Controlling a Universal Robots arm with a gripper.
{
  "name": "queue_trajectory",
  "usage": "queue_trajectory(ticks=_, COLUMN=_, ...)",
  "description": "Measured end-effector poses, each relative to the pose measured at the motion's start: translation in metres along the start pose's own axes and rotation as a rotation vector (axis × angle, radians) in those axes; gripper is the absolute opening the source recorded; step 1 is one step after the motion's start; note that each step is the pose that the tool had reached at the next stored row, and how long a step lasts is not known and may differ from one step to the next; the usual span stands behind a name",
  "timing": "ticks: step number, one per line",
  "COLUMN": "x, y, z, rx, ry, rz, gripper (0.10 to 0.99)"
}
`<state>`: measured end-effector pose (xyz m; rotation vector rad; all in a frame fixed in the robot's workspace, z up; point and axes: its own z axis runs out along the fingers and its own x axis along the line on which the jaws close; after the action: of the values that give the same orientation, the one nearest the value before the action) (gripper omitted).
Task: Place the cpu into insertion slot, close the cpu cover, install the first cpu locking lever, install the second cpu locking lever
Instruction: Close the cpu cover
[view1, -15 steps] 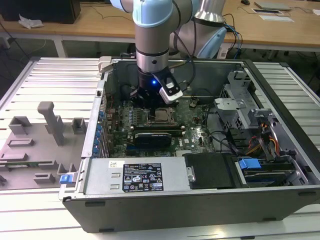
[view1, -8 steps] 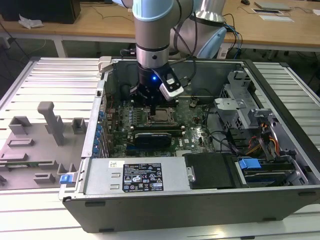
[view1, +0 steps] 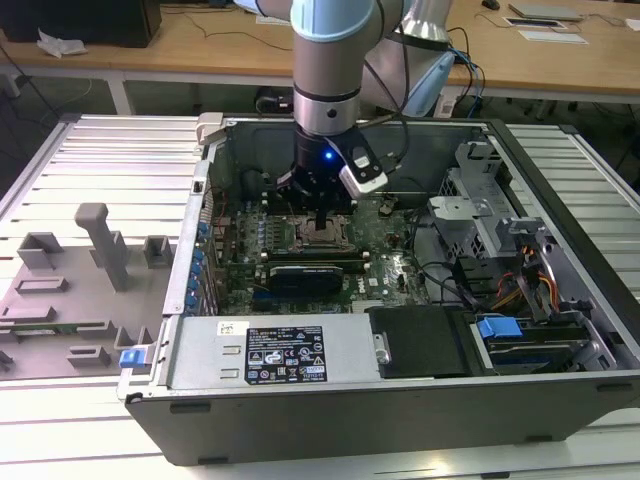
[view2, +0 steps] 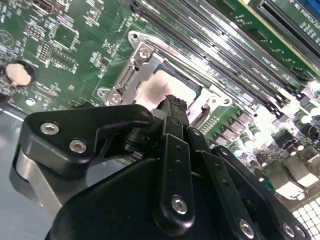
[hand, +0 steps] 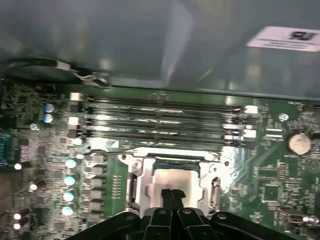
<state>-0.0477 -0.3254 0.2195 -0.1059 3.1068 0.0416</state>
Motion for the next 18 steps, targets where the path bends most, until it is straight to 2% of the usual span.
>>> queue_trajectory(ticks=1, x=-0.0001, y=0.0001, z=-0.0014, rx=0.000, ry=0.0003, rz=0.000, gripper=0.106)
queue_trajectory(ticks=6, x=-0.0008, y=0.0006, z=-0.0210, rx=0.003, ry=0.0003, rz=0.000, gripper=0.106)
queue_trajectory(ticks=8, x=-0.0009, y=0.0007, z=-0.0244, rx=0.003, ry=0.0003, rz=0.000, gripper=0.106)
queue_trajectory(ticks=18, x=-0.0009, y=0.0007, z=-0.0248, rx=0.003, ry=0.0003, rz=0.000, gripper=0.106)
